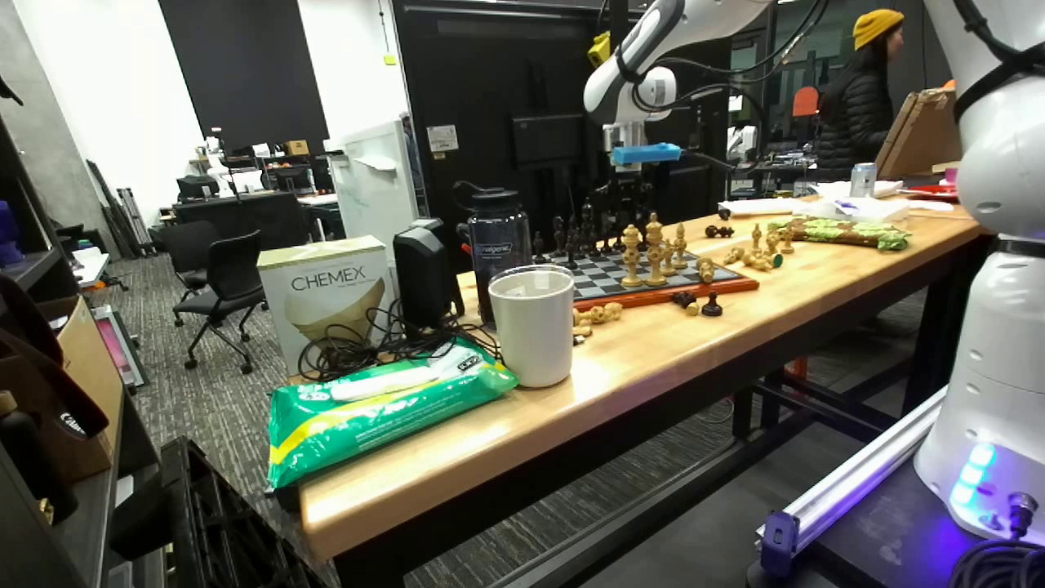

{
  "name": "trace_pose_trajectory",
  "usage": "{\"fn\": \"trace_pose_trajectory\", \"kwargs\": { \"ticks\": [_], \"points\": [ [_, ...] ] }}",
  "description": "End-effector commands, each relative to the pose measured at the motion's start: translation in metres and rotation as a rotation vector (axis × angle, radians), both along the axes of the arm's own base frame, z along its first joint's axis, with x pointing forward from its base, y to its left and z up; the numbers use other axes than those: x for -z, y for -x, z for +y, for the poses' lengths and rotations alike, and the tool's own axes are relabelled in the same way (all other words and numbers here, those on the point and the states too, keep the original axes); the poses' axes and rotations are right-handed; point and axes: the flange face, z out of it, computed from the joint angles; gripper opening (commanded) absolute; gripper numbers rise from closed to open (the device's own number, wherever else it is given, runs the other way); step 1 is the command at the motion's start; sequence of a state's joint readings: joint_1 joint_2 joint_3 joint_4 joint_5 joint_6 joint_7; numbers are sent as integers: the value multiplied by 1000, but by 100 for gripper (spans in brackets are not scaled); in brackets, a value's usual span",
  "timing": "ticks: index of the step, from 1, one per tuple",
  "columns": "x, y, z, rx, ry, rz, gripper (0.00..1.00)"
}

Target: Remove a chess piece from the chessboard

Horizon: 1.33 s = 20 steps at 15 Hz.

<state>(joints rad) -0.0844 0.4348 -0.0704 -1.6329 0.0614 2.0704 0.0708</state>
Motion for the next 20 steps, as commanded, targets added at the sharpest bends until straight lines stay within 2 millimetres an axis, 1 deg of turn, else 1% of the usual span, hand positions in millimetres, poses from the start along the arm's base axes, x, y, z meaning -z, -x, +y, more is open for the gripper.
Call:
{"fn": "trace_pose_trajectory", "kwargs": {
  "ticks": [1, 6, 9, 11, 12, 13, 15, 18, 20],
  "points": [
    [-18, 8, 6, -1, 22, 9, 44],
    [-35, 14, 13, -12, 33, 2, 42],
    [-51, 21, 16, -9, 30, 3, 41],
    [-61, 26, 16, -6, 31, 3, 43],
    [-66, 28, 15, -2, 31, 6, 47],
    [-71, 30, 14, 1, 30, 10, 69],
    [-81, 35, 11, 5, 25, 12, 78],
    [-89, 42, 10, -3, 17, 12, 97],
    [-91, 48, 9, -19, 10, 21, 100]
  ]
}}
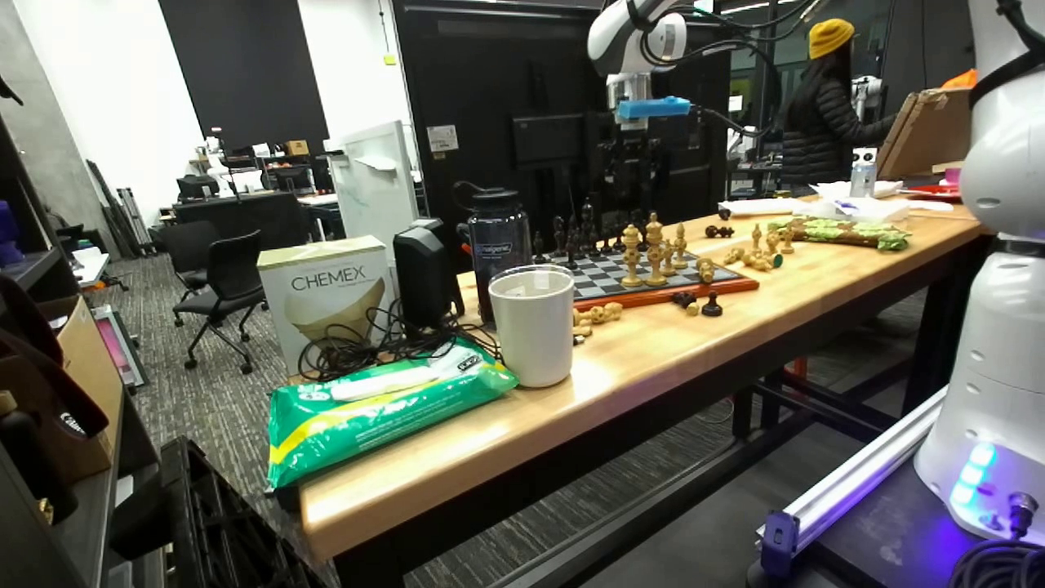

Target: Remove a chess piece from the chessboard

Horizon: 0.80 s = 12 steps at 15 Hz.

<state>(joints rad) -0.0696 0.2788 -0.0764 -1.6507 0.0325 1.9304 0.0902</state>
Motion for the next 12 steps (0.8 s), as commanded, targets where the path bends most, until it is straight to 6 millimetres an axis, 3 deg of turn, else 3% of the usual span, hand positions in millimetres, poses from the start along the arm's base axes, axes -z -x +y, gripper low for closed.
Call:
{"fn": "trace_pose_trajectory", "kwargs": {
  "ticks": [1, 12],
  "points": [
    [-9, 23, 0, -24, -9, 27, 100],
    [5, 79, 1, -152, -54, 105, 100]
  ]
}}
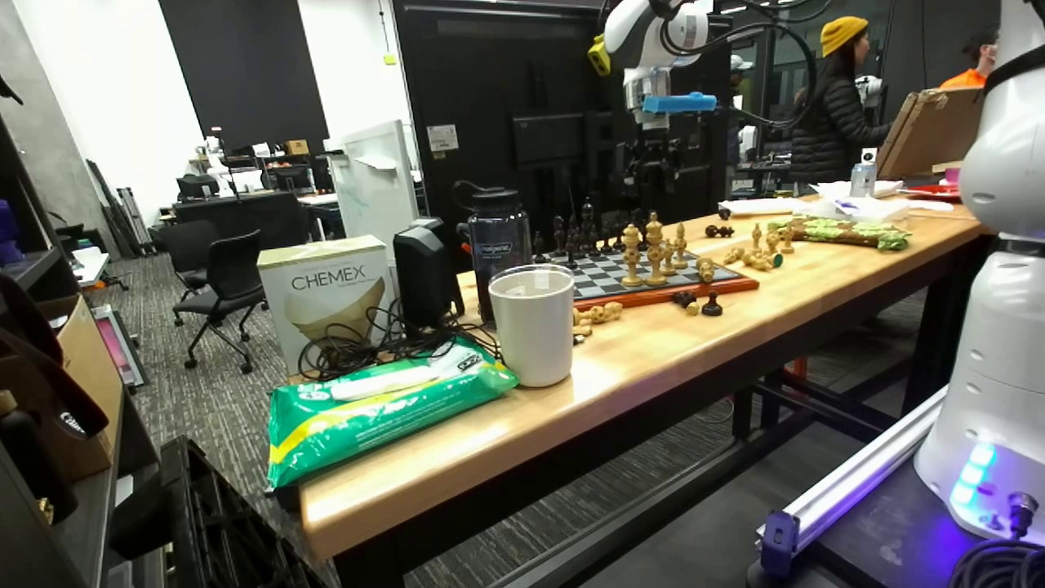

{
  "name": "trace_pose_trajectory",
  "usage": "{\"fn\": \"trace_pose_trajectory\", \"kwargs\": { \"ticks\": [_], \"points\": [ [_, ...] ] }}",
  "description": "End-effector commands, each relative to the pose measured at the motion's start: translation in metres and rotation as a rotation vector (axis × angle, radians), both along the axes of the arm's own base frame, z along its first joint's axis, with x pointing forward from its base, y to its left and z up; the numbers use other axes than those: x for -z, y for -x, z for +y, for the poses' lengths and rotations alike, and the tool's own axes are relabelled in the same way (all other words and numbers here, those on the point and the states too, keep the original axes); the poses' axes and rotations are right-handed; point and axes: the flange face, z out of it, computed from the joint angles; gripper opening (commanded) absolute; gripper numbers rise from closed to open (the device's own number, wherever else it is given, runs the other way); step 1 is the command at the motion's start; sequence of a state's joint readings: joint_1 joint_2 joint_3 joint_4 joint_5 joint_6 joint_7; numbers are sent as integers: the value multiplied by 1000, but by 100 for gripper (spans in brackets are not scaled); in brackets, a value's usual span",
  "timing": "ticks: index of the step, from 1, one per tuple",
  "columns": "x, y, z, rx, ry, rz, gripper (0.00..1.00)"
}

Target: Remove a chess piece from the chessboard

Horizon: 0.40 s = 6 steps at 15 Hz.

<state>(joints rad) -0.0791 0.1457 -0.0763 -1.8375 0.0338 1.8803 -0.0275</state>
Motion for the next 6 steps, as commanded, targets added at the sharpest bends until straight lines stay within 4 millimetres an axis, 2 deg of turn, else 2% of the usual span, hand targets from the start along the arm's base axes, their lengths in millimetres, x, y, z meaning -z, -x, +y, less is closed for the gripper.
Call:
{"fn": "trace_pose_trajectory", "kwargs": {
  "ticks": [1, 6],
  "points": [
    [1, 5, 0, -13, -4, 7, 100],
    [1, 14, 1, -32, -10, 13, 100]
  ]
}}
